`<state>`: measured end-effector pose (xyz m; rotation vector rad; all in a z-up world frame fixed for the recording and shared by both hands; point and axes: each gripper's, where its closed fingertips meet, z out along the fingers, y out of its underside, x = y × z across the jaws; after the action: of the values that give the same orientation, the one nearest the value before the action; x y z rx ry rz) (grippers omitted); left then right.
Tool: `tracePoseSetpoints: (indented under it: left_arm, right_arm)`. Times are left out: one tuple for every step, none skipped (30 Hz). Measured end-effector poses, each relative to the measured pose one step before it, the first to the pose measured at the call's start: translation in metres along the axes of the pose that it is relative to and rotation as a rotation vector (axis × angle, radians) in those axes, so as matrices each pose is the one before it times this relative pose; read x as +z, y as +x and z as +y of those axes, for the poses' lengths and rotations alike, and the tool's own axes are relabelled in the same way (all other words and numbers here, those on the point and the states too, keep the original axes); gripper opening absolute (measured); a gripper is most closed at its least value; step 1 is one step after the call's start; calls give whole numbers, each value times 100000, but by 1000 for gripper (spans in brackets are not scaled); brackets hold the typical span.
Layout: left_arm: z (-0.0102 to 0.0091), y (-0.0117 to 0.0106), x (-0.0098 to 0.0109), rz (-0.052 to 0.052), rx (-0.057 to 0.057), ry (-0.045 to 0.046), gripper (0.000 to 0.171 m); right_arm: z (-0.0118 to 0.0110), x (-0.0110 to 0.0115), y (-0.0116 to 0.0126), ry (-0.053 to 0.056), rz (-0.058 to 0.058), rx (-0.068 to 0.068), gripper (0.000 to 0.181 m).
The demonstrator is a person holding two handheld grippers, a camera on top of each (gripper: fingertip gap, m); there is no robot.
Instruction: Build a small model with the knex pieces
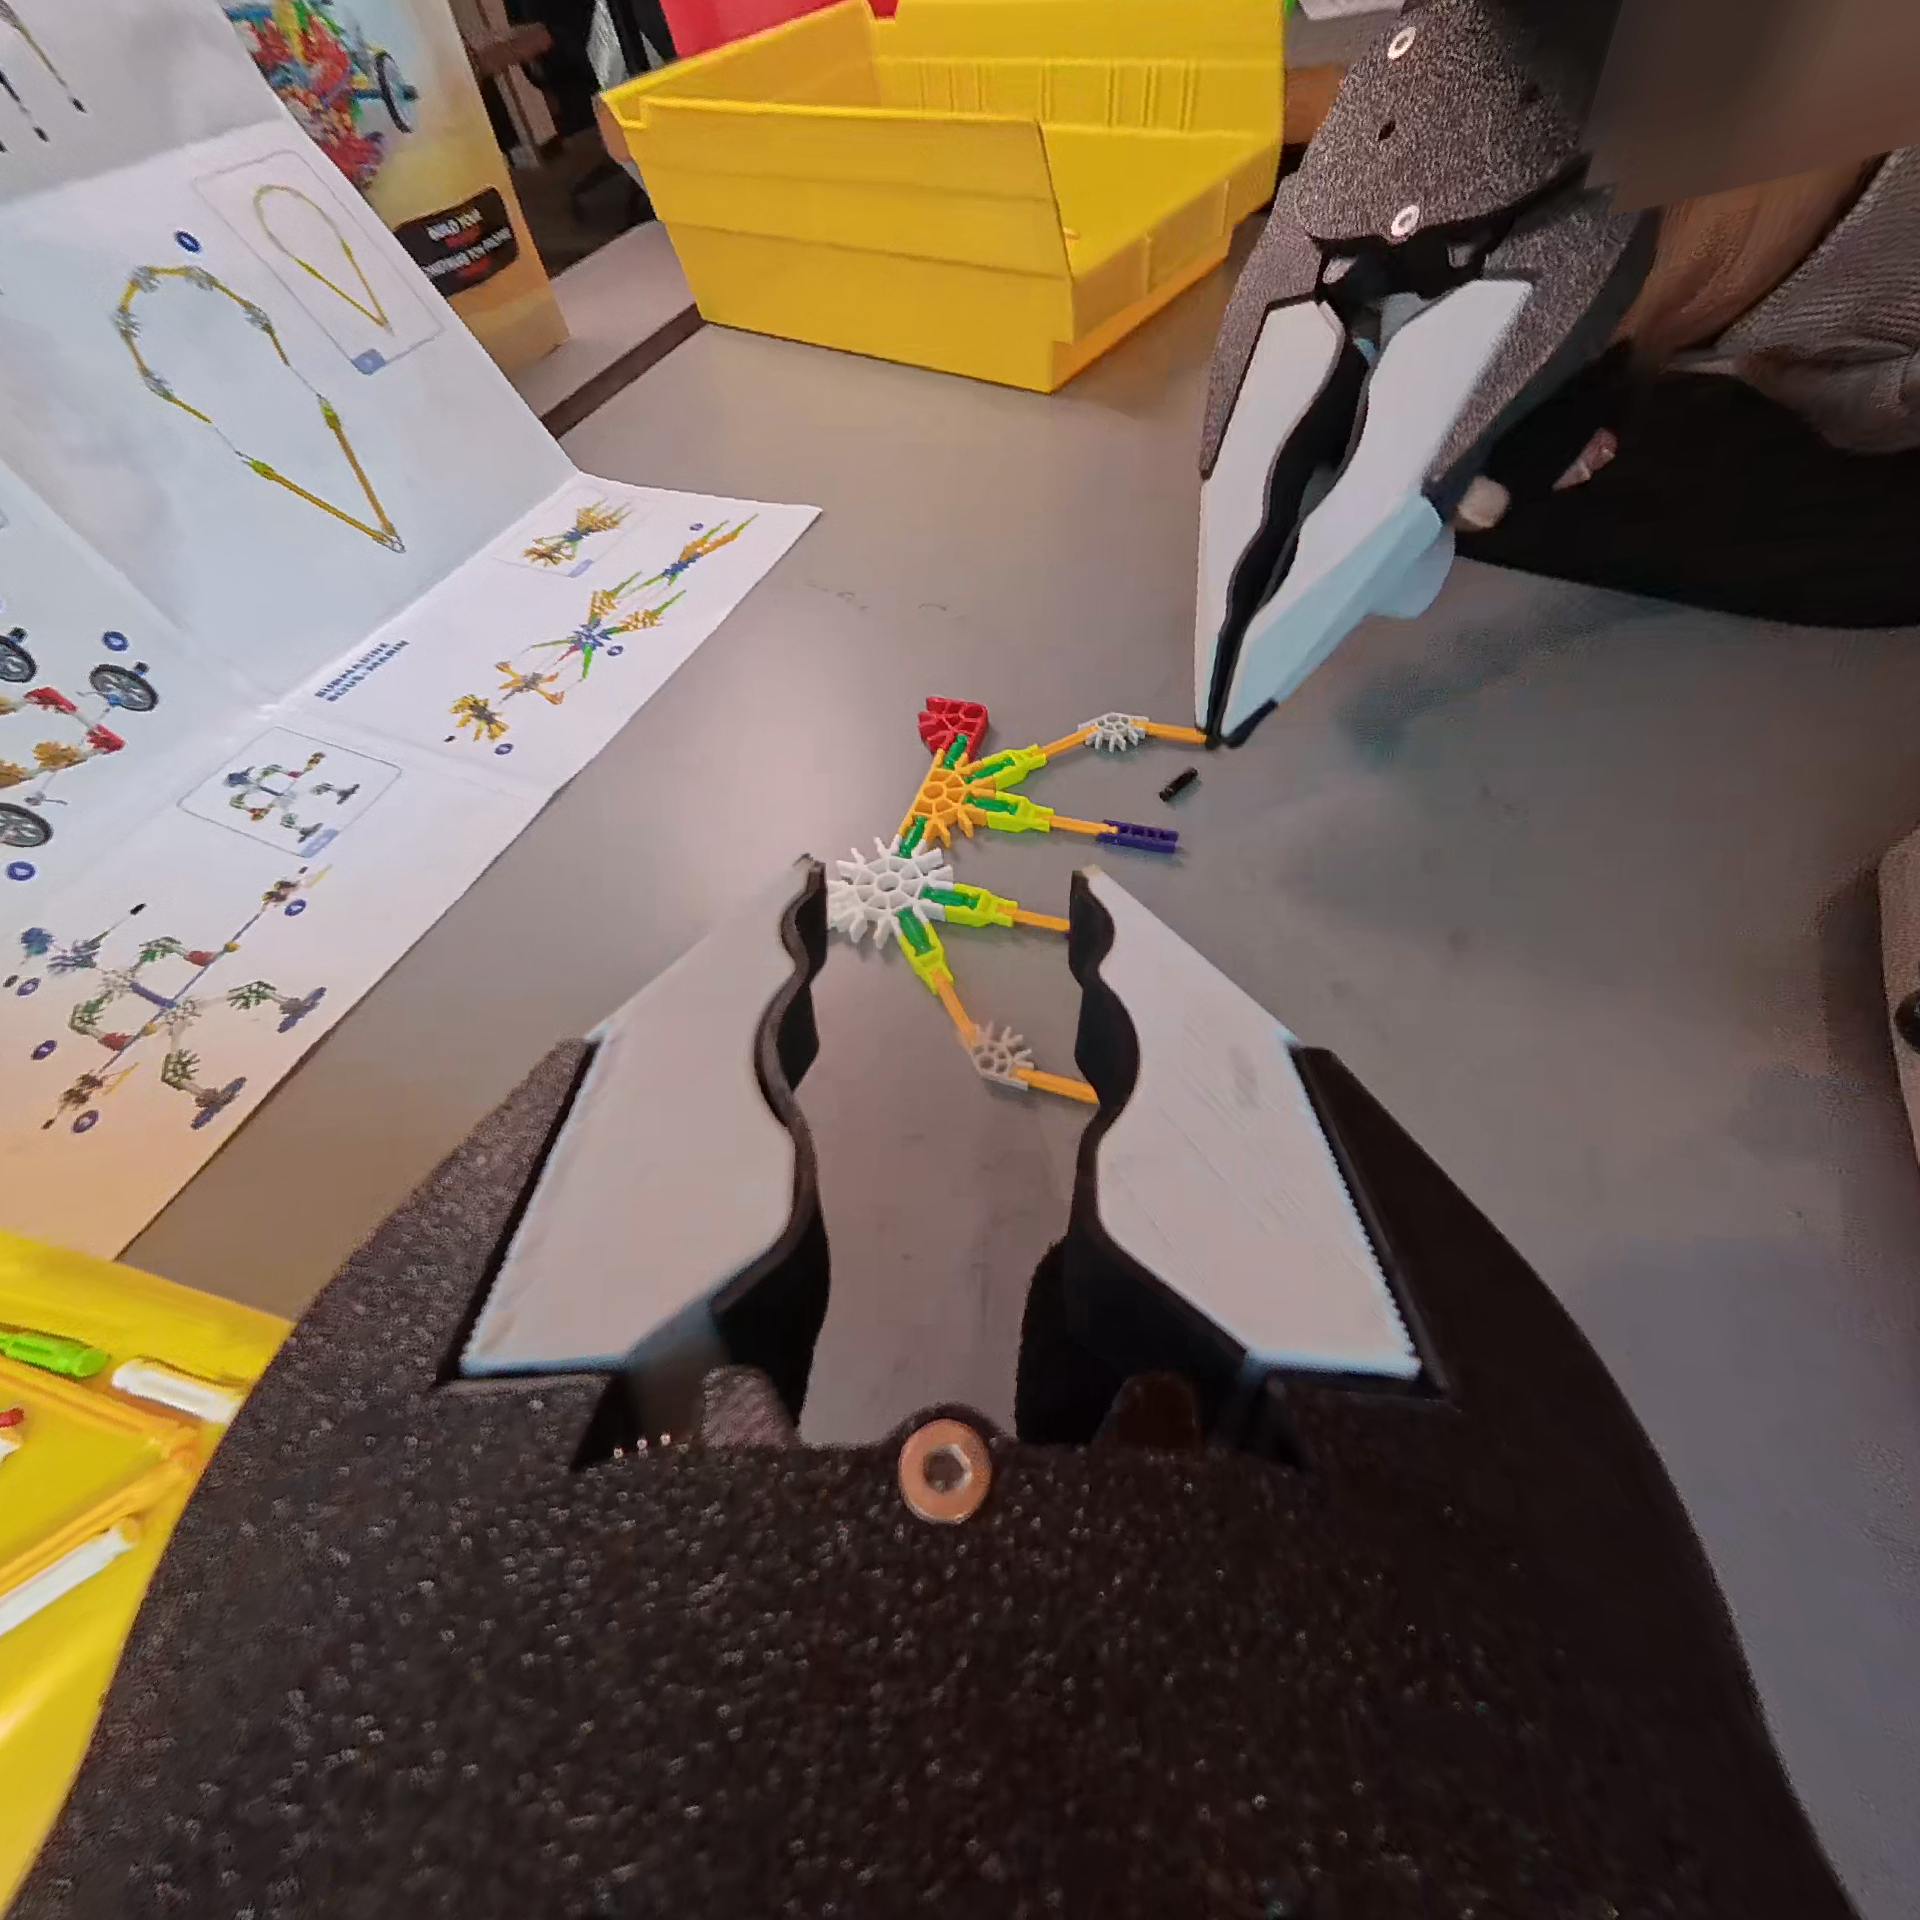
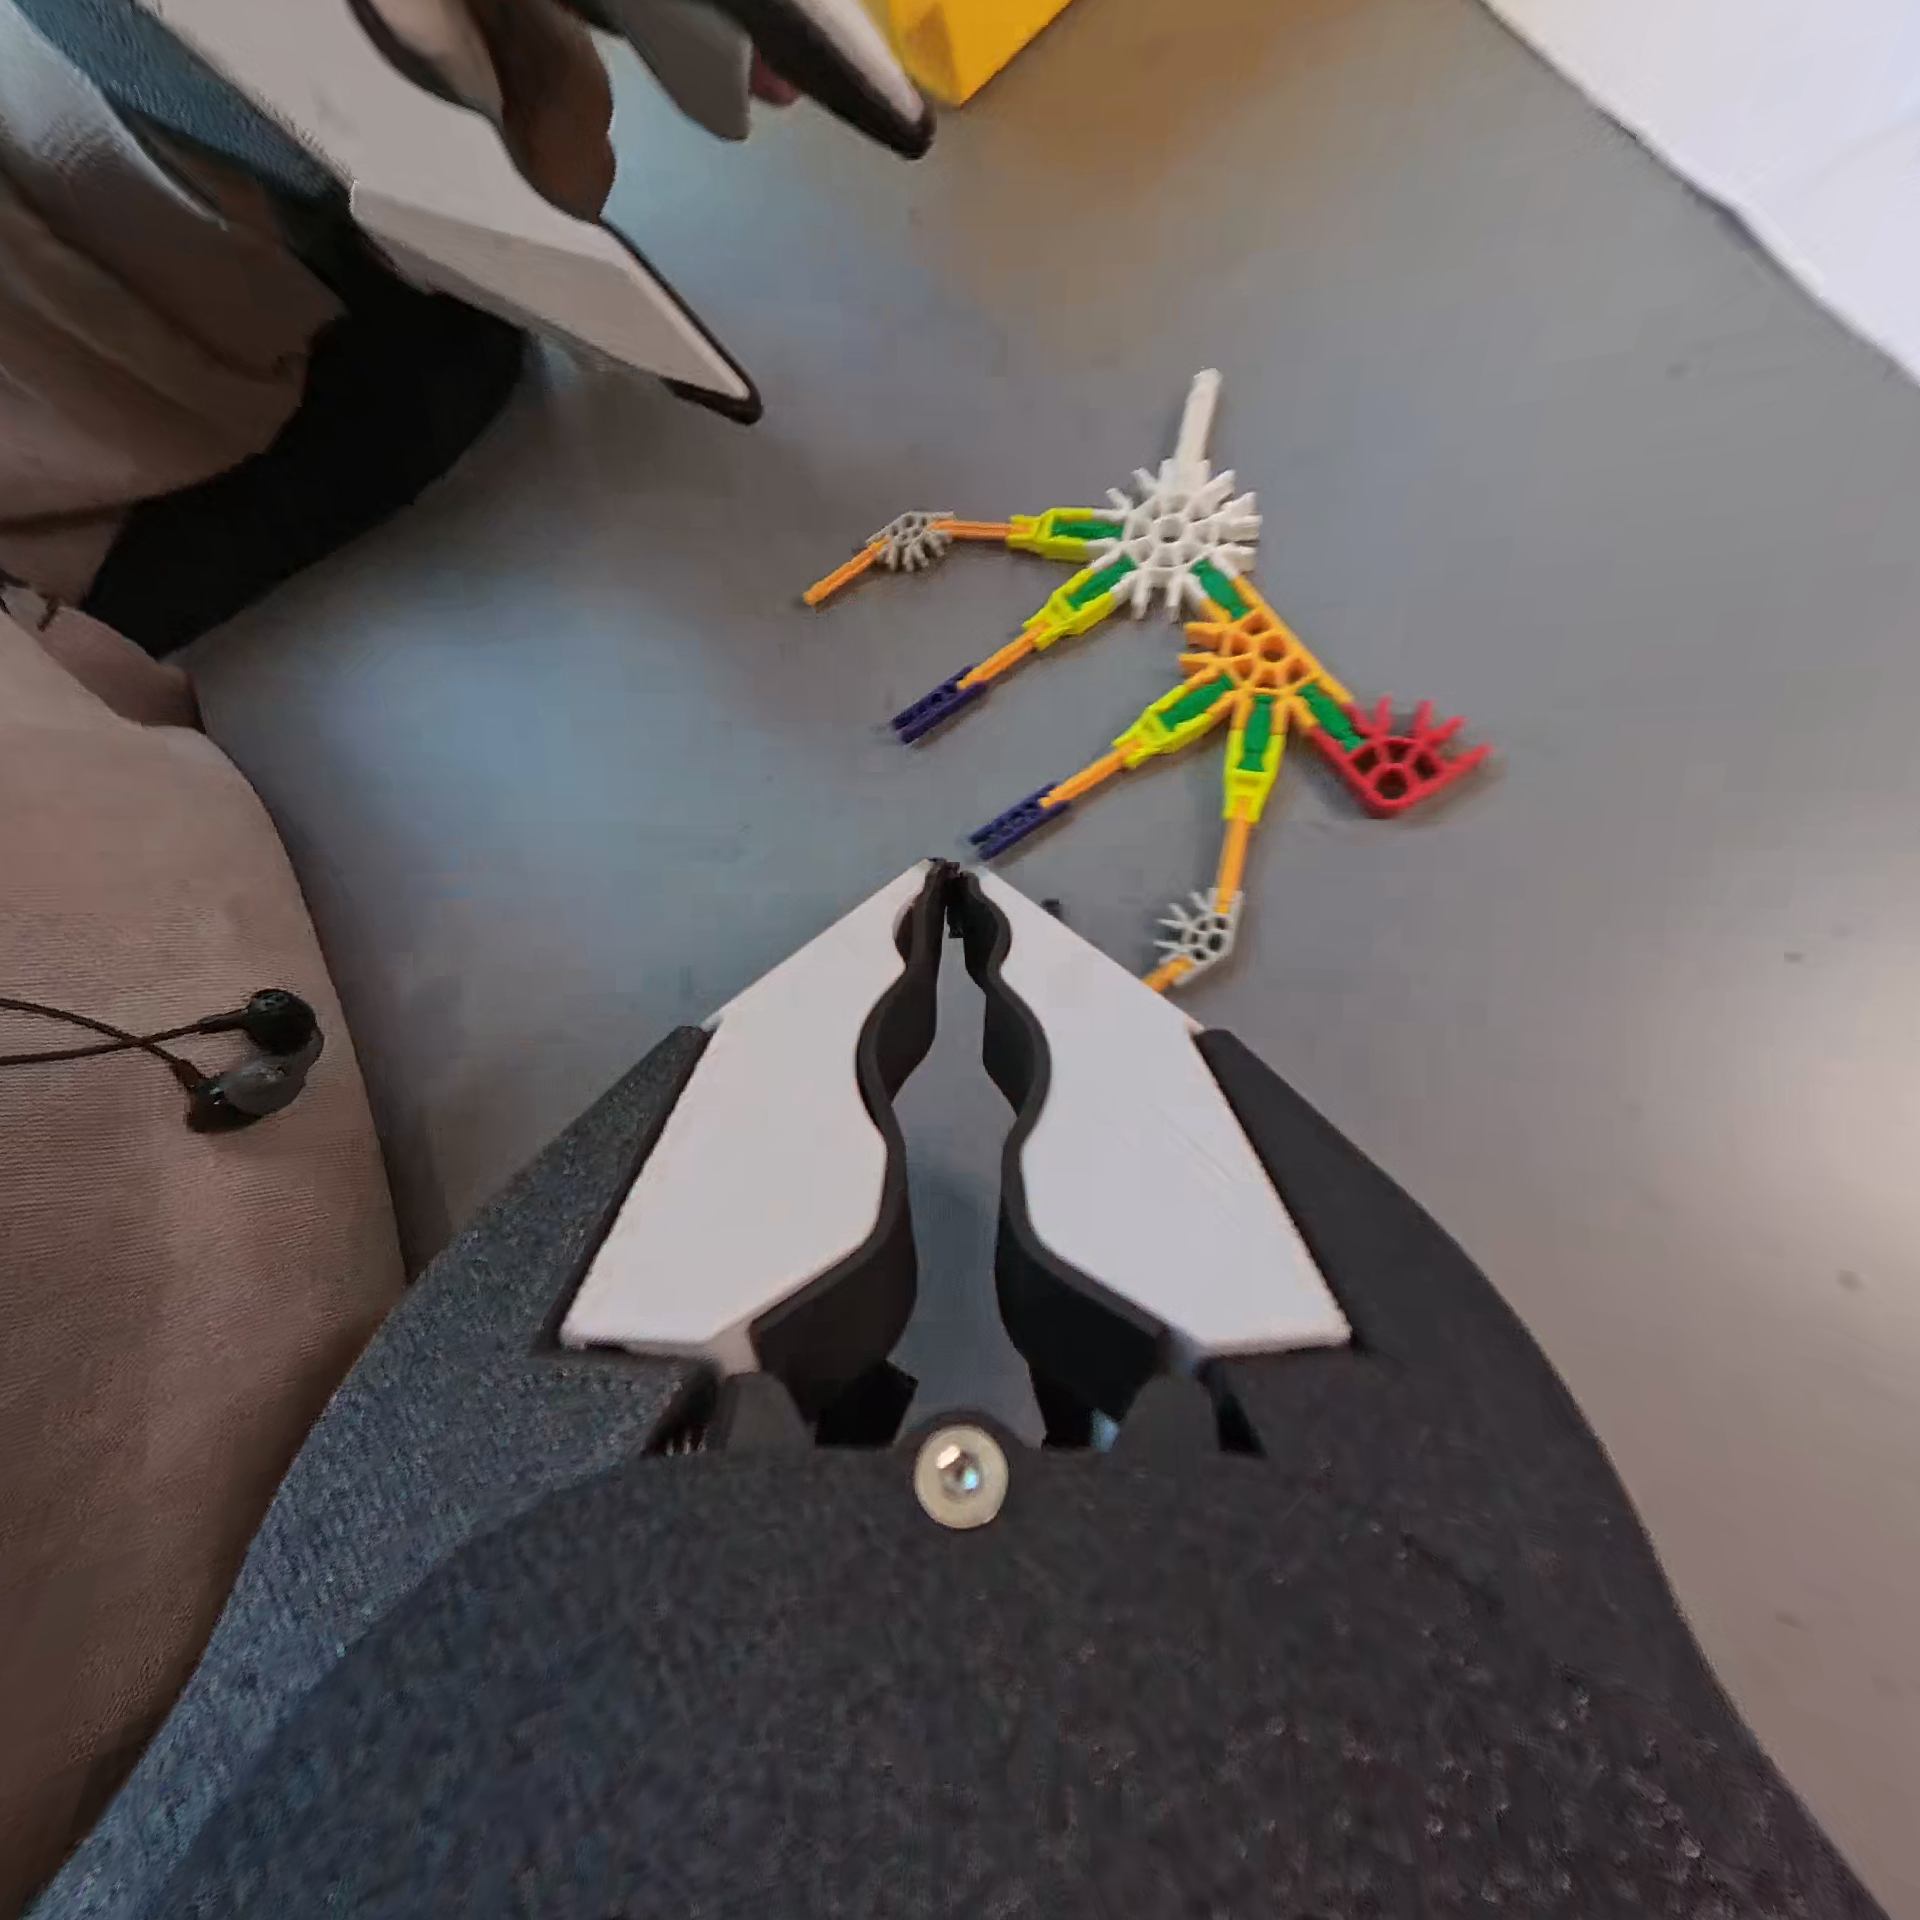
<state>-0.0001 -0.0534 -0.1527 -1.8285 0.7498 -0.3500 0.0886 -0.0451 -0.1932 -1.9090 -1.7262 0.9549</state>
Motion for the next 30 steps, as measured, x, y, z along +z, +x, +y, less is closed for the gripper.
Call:
tracePoseSetpoints:
  left_arm:
    - [445, 415, 224, 1635, 641, -2793, 47]
    - [543, 298, 247, 1118, 407, -3238, 47]
    - [610, 236, 253, 939, 424, -3588, 47]
    - [669, 195, 237, 978, 355, -3866, 47]
    - [701, 215, 213, 1446, 141, -4052, 47]
    - [715, 307, 190, 2179, -209, -3949, 47]
    - [695, 276, 188, 2057, -532, -3689, 48]
    - [634, 225, 169, 1694, -399, -3401, 50]
    - [555, 198, 170, 1313, 209, -2903, 52]
    - [412, 118, 161, 617, 757, -2261, 53]
    - [263, 79, 147, 33, 1017, -1475, 54]
    - [-95, 63, -9, 74, 445, 561, 54]
    - [41, 52, 19, 104, 278, -310, 54]
    - [5, 50, 5, 345, -117, 51, 53]
    - [-2, 61, 1, 366, 67, 9, 52]
    - [4, 163, 2, 822, 433, 9, 50]
    - [-5, 211, 3, 887, 795, 65, 46]
    - [-23, 170, 4, 524, 939, 84, 44]
    - [-14, 92, 1, 149, 701, 45, 43]
    - [-16, 166, 5, 817, 462, 49, 43]
    - [-22, 244, 21, 1275, 556, 86, 43]
    - [-45, 304, 38, 1540, 805, 145, 43]
    - [-70, 341, 55, 1652, 978, 246, 44]
    - [-106, 402, 90, 1843, 1092, 280, 45]
    - [-117, 418, 116, 1766, 1248, 276, 46]
    - [-133, 407, 121, 1546, 1397, 243, 46]
    - [-136, 366, 120, 1281, 1449, 307, 46]
    - [-127, 306, 103, 944, 1326, 218, 46]
    - [-132, 151, 65, 131, 1044, 417, 46]
    - [-145, 66, 6, -271, 726, 613, 46]
  right_arm:
    - [328, 953, -836, -1887, 233, -2817, 1]
    - [66, 731, -585, -1002, 686, -2021, 1]
    - [-103, 536, -448, -408, 459, -1604, 1]
    - [-190, 390, -299, -194, 751, -1216, 1]
    - [-217, 311, -174, -165, 1177, -1741, 1]
    - [-156, 273, -136, -577, 1202, -1790, 1]
    - [-158, 286, -19, -508, 1637, -1835, 1]
    - [-126, 282, 121, -409, 2363, -1811, 1]
    - [-17, 284, 137, -851, 2169, -1704, 2]
    - [90, 301, 35, -1175, 1328, -1684, 2]
    - [-98, 127, 62, -32, 1467, -1847, 2]
    - [5, 35, 12, -592, 575, -1510, 3]
    - [36, -75, 132, -416, 347, -471, 9]
    - [-67, -306, 203, 645, -353, 744, 14]
    - [-142, -556, 273, 1540, -1348, 2065, 15]
    - [-188, -766, 566, 1896, -567, 3107, 16]
    - [15, -860, 892, 728, 817, 2844, 18]
    - [364, -841, 1193, -1117, 2363, 1973, 19]
    - [513, -747, 1472, -1403, 4307, 1252, 19]
    - [566, -553, 1477, -1328, 4565, 1393, 19]
    - [606, -262, 1035, -1637, 2498, 1479, 19]
    - [584, 2, 326, -1926, -777, 1171, 19]
    - [412, 180, -115, -1555, -2400, 343, 18]
    - [175, 274, 98, -804, -397, -554, 18]
    - [103, 318, 288, -1262, 960, -1657, 16]
    - [-2, 326, 439, -1194, 1437, -2430, 13]
    - [-95, 335, 540, -1121, 1105, -2192, 9]
    - [-98, 381, 645, -1234, 639, -1683, 6]
    - [-86, 409, 720, -1647, 321, -1324, 4]
    - [-323, 387, 651, -369, -228, -1969, 4]
